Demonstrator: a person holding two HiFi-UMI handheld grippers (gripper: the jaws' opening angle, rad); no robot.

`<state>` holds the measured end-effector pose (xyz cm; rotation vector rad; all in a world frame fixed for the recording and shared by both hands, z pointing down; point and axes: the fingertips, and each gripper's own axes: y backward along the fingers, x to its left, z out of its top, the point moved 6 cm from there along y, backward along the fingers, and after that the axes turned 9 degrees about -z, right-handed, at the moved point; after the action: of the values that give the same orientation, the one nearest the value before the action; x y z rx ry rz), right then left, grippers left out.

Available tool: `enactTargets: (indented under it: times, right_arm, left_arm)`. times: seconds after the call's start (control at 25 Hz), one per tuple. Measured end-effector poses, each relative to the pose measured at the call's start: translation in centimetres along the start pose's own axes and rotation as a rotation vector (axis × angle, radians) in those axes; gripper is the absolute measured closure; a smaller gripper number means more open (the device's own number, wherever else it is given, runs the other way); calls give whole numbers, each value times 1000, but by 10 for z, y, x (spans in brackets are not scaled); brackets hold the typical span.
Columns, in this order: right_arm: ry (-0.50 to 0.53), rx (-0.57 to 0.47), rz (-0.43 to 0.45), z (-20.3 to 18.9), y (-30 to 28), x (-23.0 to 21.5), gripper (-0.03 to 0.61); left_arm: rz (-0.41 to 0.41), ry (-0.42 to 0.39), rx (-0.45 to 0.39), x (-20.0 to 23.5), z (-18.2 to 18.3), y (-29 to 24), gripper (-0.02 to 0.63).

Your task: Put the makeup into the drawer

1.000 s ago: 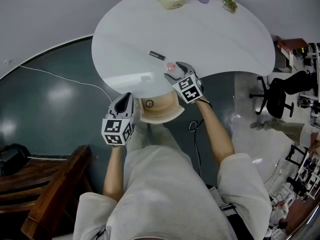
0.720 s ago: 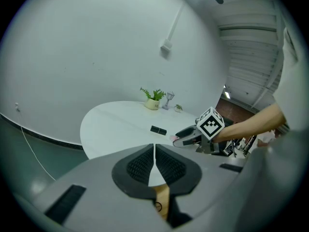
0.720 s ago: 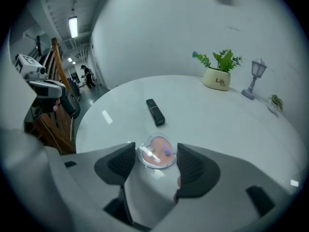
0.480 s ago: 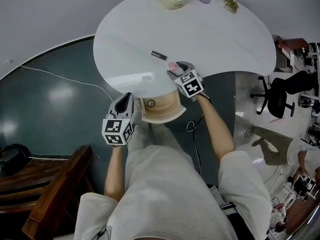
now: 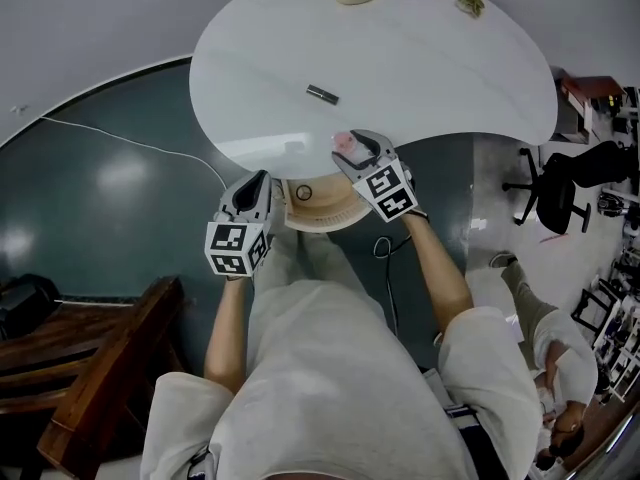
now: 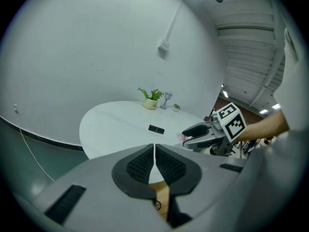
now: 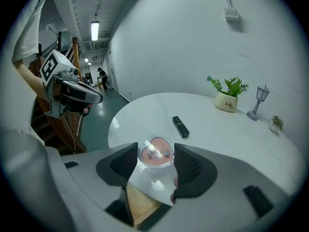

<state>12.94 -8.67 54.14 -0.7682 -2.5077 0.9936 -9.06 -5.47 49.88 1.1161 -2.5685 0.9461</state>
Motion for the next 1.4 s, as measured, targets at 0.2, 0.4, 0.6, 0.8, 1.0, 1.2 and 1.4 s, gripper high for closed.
enactTargets:
  times: [0.2, 0.4, 0.6, 0.8, 1.0, 1.2, 1.4]
  right_arm:
    - [53, -47, 70, 5, 25, 38, 345]
    - [138, -51, 158, 1, 38, 77, 345]
    - [232, -2, 250, -18, 35, 109, 345]
    - [326, 84, 315, -48, 13, 127, 345]
    - [420, 191, 364, -81, -19, 135, 345]
    - [538, 302, 400, -113, -46, 141, 345]
    - [576, 379, 417, -134, -71, 142, 345]
  left_arm:
    - [-2, 2, 2, -4, -5, 1, 597]
    - [3, 9, 1, -5, -11, 5, 597]
    - [12, 19, -3, -6, -17, 12, 597]
    - [26, 32, -1, -2, -24, 17, 597]
    - [36, 44, 8, 3, -30, 21, 597]
    - [38, 55, 18, 8, -37, 21, 597]
    - [35, 71, 26, 12, -44, 17, 597]
